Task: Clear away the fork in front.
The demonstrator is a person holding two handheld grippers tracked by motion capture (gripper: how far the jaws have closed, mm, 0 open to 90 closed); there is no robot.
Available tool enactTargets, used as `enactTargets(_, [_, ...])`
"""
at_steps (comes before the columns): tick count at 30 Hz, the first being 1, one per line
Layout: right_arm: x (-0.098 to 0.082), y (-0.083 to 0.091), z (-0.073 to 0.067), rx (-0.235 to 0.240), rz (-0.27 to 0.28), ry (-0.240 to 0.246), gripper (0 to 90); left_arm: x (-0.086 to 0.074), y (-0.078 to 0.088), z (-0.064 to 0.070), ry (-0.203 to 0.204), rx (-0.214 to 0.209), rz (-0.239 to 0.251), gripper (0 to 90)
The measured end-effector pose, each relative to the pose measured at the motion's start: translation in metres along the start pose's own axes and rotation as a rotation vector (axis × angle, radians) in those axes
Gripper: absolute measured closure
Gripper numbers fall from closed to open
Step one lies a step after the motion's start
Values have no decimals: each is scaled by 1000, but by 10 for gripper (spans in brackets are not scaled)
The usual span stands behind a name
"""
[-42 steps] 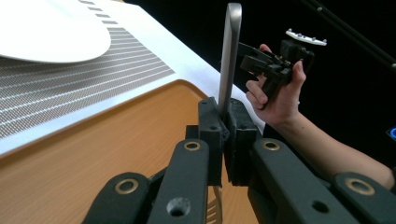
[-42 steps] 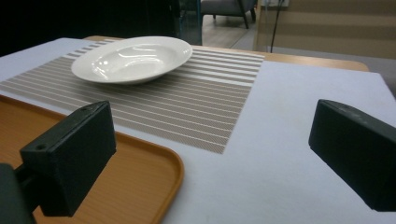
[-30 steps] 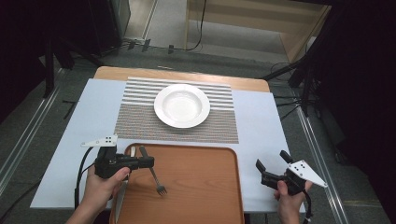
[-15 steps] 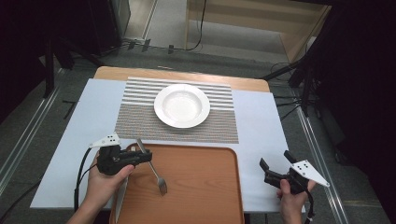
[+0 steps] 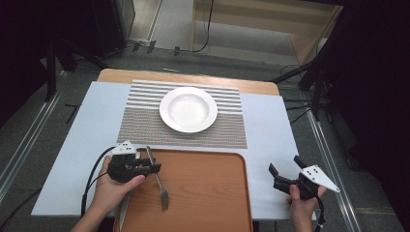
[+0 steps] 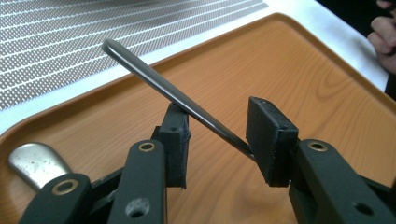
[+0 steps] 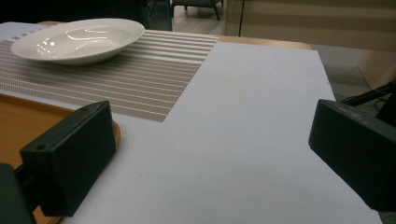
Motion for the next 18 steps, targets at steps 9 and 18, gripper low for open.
enactTargets(9, [-1,-1,1,2,6,6,0,-7,-5,1,-45,81,-72,568])
enactTargets(18, [-2,-1,2,5,4,-3,0,-12,-3,0,-71,175,-116,599])
Point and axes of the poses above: each handheld gripper's, and its own axes: y roughly backward along the jaws, x roughly out of its top, z roughly to its right, the point moved 2 cm from there along -y, roughly forward along the jaws, and after that the axes turned 2 degrees about x, right-handed, at the moved point
